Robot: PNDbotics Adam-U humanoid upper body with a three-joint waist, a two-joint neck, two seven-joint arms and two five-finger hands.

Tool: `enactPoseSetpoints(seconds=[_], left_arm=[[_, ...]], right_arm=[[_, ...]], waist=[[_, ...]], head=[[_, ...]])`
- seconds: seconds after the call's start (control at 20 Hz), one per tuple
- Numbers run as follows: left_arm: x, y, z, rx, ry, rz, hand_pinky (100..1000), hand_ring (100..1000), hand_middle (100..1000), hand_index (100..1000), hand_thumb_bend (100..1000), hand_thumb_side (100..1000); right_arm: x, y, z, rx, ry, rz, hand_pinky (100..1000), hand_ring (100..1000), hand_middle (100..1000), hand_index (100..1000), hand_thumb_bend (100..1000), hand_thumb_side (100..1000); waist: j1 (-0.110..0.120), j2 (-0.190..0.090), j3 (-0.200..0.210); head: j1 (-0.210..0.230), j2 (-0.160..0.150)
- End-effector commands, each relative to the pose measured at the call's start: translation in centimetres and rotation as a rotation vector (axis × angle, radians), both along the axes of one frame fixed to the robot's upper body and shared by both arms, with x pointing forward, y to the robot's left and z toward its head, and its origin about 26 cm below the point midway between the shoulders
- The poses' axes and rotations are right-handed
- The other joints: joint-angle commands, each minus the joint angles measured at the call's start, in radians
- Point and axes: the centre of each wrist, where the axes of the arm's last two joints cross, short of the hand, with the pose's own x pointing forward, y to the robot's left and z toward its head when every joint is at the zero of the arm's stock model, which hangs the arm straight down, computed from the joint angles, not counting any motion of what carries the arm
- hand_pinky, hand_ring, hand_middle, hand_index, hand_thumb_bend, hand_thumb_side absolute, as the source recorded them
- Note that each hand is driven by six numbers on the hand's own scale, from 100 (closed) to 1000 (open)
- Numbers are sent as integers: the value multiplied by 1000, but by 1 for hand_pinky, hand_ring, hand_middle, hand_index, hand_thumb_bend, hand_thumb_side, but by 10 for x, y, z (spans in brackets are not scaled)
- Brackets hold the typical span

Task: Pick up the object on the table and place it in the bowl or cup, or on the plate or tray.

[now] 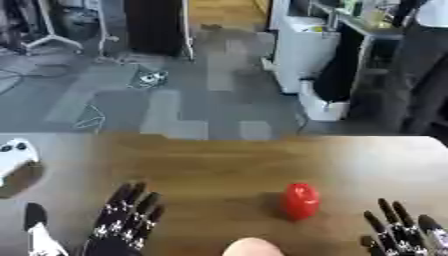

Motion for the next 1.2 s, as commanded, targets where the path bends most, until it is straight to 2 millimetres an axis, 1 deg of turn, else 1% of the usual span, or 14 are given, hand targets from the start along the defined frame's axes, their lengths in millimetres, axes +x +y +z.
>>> enactPoseSetpoints(seconds=[0.05, 0.1, 0.15, 0.2, 0.25, 0.3, 0.4, 0.55, 0.6, 0.7, 0.8, 0.9, 1.05, 1.2], left_arm=[[0, 0, 4, 4, -13, 6, 851, 819, 777, 799, 611, 1000], [1, 2, 3, 14, -8, 19, 857, 830, 766, 788, 562, 1000], [2, 5, 2, 42, 2, 43, 868, 848, 756, 774, 475, 997], [3, 8, 1, 90, 14, 75, 886, 879, 753, 768, 379, 1000], [4, 12, -1, 167, 27, 120, 904, 903, 753, 767, 293, 1000], [4, 15, -1, 245, 32, 168, 946, 944, 764, 782, 193, 1000], [4, 18, -1, 426, 15, 284, 981, 974, 781, 807, 141, 1000], [3, 12, -4, 604, -12, 376, 995, 984, 794, 832, 159, 1000], [3, 10, -7, 630, -12, 386, 991, 980, 794, 832, 184, 1000], [3, 7, -10, 652, -3, 390, 977, 970, 791, 826, 197, 1000], [3, 6, -13, 658, 7, 388, 963, 958, 787, 817, 207, 1000], [3, 5, -14, 664, 12, 383, 944, 943, 782, 811, 207, 1000], [3, 6, -17, 681, 16, 379, 937, 934, 777, 808, 211, 1000], [4, 7, -17, 687, 17, 386, 930, 927, 774, 807, 212, 1000]], right_arm=[[2, -2, 7, -32, -28, -6, 693, 766, 930, 790, 174, 634], [2, -3, 6, -51, -25, -11, 806, 801, 934, 799, 141, 662], [2, -6, 4, -95, -17, -26, 893, 839, 942, 823, 114, 685], [2, -10, 1, -160, -12, -53, 956, 883, 955, 857, 106, 704], [2, -15, 0, -251, -11, -98, 1000, 920, 966, 886, 100, 738], [2, -20, -1, -344, -9, -153, 1000, 970, 985, 933, 100, 785], [0, -26, -2, -574, -13, -298, 1000, 997, 993, 963, 100, 800], [-4, -15, -8, -785, -14, -434, 1000, 992, 993, 973, 100, 821], [-5, -10, -12, -815, -3, -450, 1000, 955, 978, 962, 100, 816], [-7, -4, -22, -848, 25, -461, 981, 893, 950, 936, 100, 792], [-8, -3, -27, -878, 44, -469, 938, 853, 913, 913, 104, 779], [-8, -5, -28, -913, 42, -488, 923, 839, 900, 901, 116, 775], [-9, -9, -28, -949, 40, -515, 915, 832, 893, 895, 114, 772], [-9, -10, -27, -957, 48, -529, 914, 832, 893, 893, 114, 774]], waist=[[2, -8, 1], [2, -8, 1], [2, -8, 2], [2, -8, 3], [2, -10, 4], [3, -13, 5], [4, -22, 8], [3, -35, 11], [3, -39, 11], [2, -45, 11], [2, -50, 10], [2, -56, 8], [5, -62, 3], [8, -61, -1]], head=[[86, -103], [121, -147], [154, -185], [180, -213], [206, -238], [225, -254], [257, -268], [293, -254], [305, -245], [325, -221], [341, -174], [349, -117], [345, 8], [327, 92]])
